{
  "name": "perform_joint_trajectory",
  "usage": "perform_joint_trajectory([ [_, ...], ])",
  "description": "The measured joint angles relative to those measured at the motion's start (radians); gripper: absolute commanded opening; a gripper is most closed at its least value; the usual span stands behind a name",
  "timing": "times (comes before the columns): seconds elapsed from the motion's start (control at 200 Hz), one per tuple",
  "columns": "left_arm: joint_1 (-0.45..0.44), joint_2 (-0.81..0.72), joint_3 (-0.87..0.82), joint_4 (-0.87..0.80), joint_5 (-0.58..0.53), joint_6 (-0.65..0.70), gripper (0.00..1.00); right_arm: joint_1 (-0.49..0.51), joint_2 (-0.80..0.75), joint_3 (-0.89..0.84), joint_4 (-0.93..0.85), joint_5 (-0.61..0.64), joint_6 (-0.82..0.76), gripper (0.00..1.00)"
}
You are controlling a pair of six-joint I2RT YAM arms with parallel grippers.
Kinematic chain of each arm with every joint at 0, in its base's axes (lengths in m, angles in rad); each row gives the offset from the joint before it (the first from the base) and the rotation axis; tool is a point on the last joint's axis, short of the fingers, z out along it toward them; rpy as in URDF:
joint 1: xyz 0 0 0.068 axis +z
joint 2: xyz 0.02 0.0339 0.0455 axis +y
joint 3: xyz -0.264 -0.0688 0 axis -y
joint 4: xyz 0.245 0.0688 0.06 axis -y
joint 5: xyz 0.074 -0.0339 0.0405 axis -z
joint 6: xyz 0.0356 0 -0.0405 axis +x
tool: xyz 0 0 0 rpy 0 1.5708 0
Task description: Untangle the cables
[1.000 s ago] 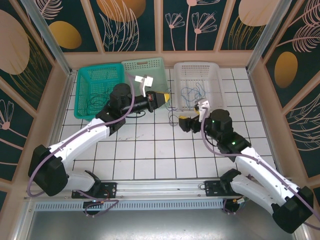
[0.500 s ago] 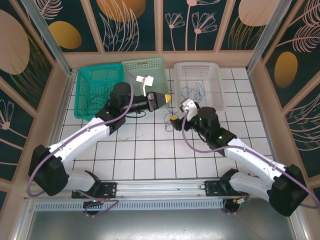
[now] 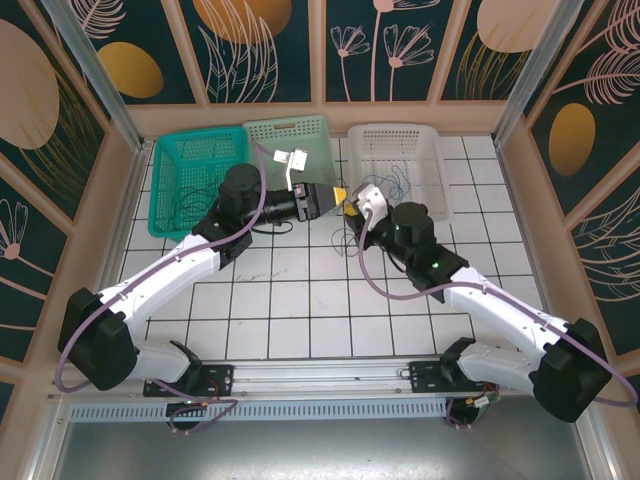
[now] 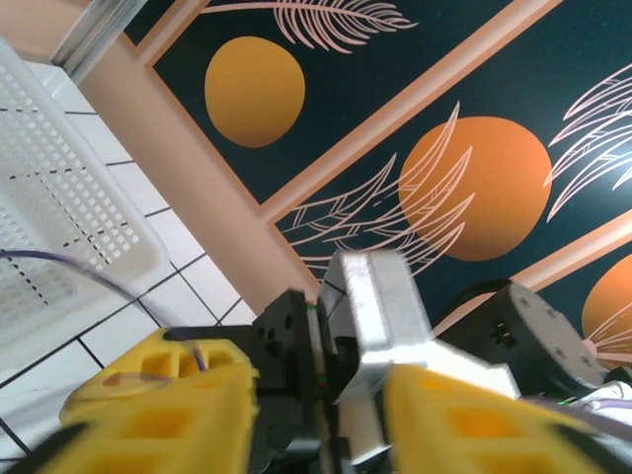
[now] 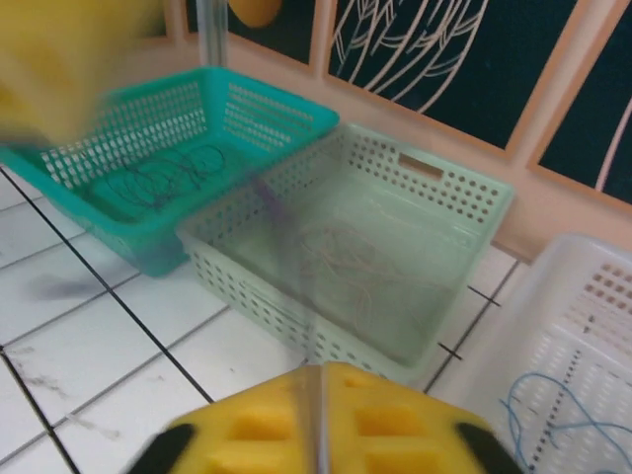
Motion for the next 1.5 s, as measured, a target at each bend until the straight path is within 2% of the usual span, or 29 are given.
perform_joint_trajectory([
  [0.02, 0.0, -0.002, 0.0, -0.002, -0.005, 0.003, 0.95, 0.0, 0.002, 0.015, -0.003, -0.005, -0.001, 0.0],
  [0.04, 0.001, -0.004, 0.0, -0.005, -0.011, 0.012, 0.98, -0.003, 0.005, 0.034, -0.011, -0.011, 0.012, 0.0],
  [0.155, 0.001, -0.067, -0.011, -0.068, -0.104, 0.097, 0.99, -0.051, 0.016, 0.157, -0.053, -0.066, 0.083, 0.0],
  [0.33, 0.001, -0.351, -0.182, -0.099, -0.367, 0.265, 0.99, -0.279, 0.024, 0.347, -0.079, -0.224, 0.311, 0.0],
  [0.43, 0.001, -0.429, -0.266, -0.095, -0.45, 0.328, 0.99, -0.305, 0.047, 0.439, -0.087, -0.288, 0.416, 0.0],
  [0.671, 0.001, -0.259, -0.297, -0.13, -0.473, 0.423, 0.98, -0.304, 0.128, 0.548, -0.075, -0.43, 0.64, 0.0],
  [0.906, 0.001, -0.25, -0.362, -0.063, -0.52, 0.569, 0.98, -0.304, 0.187, 0.563, -0.073, -0.472, 0.777, 0.0],
  [1.286, 0.001, -0.249, -0.385, 0.08, -0.497, 0.694, 0.98, -0.286, 0.209, 0.589, -0.021, -0.524, 0.913, 0.0],
  [1.501, 0.001, -0.163, -0.336, 0.157, -0.459, 0.71, 0.99, -0.259, 0.209, 0.593, 0.029, -0.543, 0.967, 0.0],
])
